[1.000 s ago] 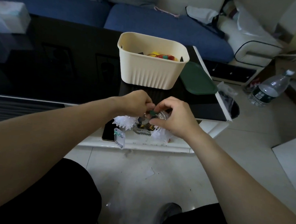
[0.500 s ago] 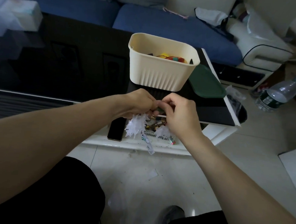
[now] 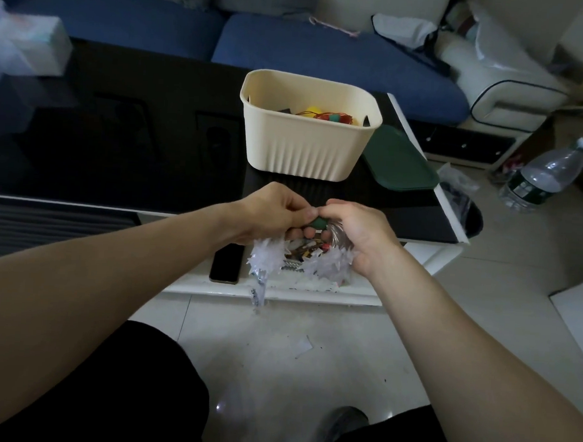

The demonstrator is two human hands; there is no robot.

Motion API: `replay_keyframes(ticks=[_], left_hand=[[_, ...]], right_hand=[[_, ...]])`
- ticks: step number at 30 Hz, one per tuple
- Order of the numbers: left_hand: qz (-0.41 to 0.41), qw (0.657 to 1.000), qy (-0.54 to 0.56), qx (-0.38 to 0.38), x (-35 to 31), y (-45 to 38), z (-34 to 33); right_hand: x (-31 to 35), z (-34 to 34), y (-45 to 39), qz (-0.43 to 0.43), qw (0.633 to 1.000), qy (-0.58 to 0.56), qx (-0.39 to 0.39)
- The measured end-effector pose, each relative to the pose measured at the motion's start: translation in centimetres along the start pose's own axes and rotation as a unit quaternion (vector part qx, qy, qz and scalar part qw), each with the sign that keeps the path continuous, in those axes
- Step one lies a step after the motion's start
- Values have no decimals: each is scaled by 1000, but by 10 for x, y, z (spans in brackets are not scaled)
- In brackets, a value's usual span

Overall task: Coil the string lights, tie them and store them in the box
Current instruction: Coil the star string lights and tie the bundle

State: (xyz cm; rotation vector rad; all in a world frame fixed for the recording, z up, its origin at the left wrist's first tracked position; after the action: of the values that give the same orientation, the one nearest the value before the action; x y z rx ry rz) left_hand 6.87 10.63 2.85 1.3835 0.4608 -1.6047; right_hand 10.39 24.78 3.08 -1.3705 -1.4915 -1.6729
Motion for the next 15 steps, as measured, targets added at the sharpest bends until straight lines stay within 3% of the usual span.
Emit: replay_keyframes(ticks=[8, 11, 15], left_hand=[[-27, 995, -95, 13, -10, -2, -3], [-30, 996, -75, 34, -8, -5, -5], [-15, 999, -31, -14, -11, -8, -5]], right_hand=[[-12, 15, -2, -7, 995, 81, 63], [-10, 20, -2, 80, 981, 161, 68], [1, 26, 4, 227, 923, 295, 95]])
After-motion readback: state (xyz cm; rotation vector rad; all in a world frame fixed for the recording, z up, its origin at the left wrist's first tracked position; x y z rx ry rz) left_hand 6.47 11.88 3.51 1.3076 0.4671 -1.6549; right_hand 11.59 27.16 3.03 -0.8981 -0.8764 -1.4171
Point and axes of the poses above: each hand's wrist, its own y-axis away from the middle knuckle, its own z-axis out of the back of the hand, x = y × z, the point moved 2 cm from there along -y, towards the middle knuckle, and after that the axes turned 2 degrees about z, right-handed, at the moved point
